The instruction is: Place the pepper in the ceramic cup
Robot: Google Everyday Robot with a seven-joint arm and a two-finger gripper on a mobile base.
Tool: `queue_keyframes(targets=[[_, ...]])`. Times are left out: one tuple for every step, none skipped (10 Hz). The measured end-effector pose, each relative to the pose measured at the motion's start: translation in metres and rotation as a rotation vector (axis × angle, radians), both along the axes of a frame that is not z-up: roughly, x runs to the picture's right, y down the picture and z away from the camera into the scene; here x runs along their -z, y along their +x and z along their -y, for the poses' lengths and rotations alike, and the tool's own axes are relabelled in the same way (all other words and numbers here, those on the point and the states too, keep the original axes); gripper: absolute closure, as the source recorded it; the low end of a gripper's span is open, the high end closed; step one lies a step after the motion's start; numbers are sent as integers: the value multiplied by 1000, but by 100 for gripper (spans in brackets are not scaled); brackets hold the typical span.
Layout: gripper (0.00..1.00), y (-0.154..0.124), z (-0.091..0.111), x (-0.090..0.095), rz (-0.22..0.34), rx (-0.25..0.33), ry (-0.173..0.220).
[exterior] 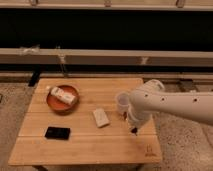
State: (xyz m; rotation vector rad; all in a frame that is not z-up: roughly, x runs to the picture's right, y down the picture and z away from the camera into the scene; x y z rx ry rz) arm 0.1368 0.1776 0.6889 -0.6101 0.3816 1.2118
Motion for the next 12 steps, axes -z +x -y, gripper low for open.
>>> queue_keyframes(targets=[[100,3,13,-1,4,13,8],[100,8,22,-5,3,13,9],[100,16,30,-11,-2,19,11],[100,22,39,-18,-6,23,11],[100,27,52,-26,-9,32,16],[100,30,59,-29,-12,38,21],[100,34,67,-31,-18,43,27],[100,36,72,-31,-21,49,31],[100,36,76,-33,-21,58,34],[100,34,80,-34,-19,65,36],[100,32,86,-36,-15,79,37],[100,32,88,-37,-15,88,36]])
